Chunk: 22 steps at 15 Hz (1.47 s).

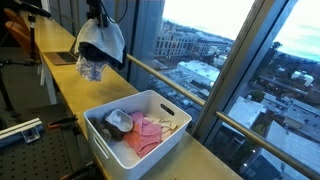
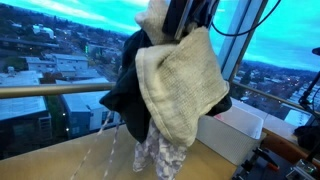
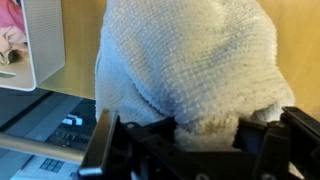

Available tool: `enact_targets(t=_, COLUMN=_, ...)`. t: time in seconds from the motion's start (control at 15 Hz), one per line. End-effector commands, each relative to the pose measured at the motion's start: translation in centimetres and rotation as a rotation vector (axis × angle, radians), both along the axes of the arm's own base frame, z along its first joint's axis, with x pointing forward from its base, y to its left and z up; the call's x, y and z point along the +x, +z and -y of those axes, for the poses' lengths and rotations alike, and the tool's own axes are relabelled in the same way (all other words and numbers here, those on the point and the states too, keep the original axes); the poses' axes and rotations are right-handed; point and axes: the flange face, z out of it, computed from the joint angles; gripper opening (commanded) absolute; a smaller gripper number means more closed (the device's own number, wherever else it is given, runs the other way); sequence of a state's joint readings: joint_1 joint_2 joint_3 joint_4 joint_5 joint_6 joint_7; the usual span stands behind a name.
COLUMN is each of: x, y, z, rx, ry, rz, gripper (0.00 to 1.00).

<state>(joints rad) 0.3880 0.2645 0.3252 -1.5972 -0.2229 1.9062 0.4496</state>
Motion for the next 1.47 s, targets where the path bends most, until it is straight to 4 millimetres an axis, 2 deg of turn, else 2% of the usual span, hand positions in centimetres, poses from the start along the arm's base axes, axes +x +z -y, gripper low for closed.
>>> enact_targets(t=0.0, x=1.6, y=-2.5, z=0.7, rx=-0.016, ry=-0.032, rz=-0.039, gripper=0.04)
enact_targets(t=0.07, x=1.8, y=-3.4, z=1.1, rx=-0.026, ry=-0.042, rz=-0.053, gripper=0.43)
enact_targets(t=0.13, x=1.9, y=-4.0, z=1.6, rx=-0.037, ry=-0.048, rz=-0.067, gripper=0.44)
enact_targets(t=0.27, x=1.8, y=-4.6, z=2.9, rx=-0.048, ry=-0.067, rz=-0.082, gripper=0.57)
enact_targets(t=0.47, x=2.0, y=-3.7, z=6.2, rx=-0.059, ry=-0.105, rz=-0.067, gripper=0.78)
enact_targets(t=0.6, x=2.9, y=-3.0, z=10.4, rx=-0.067, ry=-0.154, rz=-0.053, gripper=0.93)
enact_targets(t=0.67, x=3.4, y=-2.7, z=13.3, rx=-0.069, ry=-0.186, rz=-0.050, gripper=0.99)
enact_targets(t=0.8, x=4.6, y=-2.7, z=18.5, rx=-0.075, ry=-0.247, rz=-0.046, gripper=1.00)
enact_targets(t=1.0, x=6.4, y=-3.8, z=27.6, rx=-0.068, ry=-0.336, rz=-0.044, gripper=1.00)
enact_targets(t=1.2, x=8.5, y=-6.8, z=35.8, rx=-0.052, ry=-0.417, rz=-0.030, gripper=1.00)
enact_targets(t=1.4, x=9.9, y=-11.6, z=42.5, rx=-0.027, ry=-0.487, rz=-0.041, gripper=1.00)
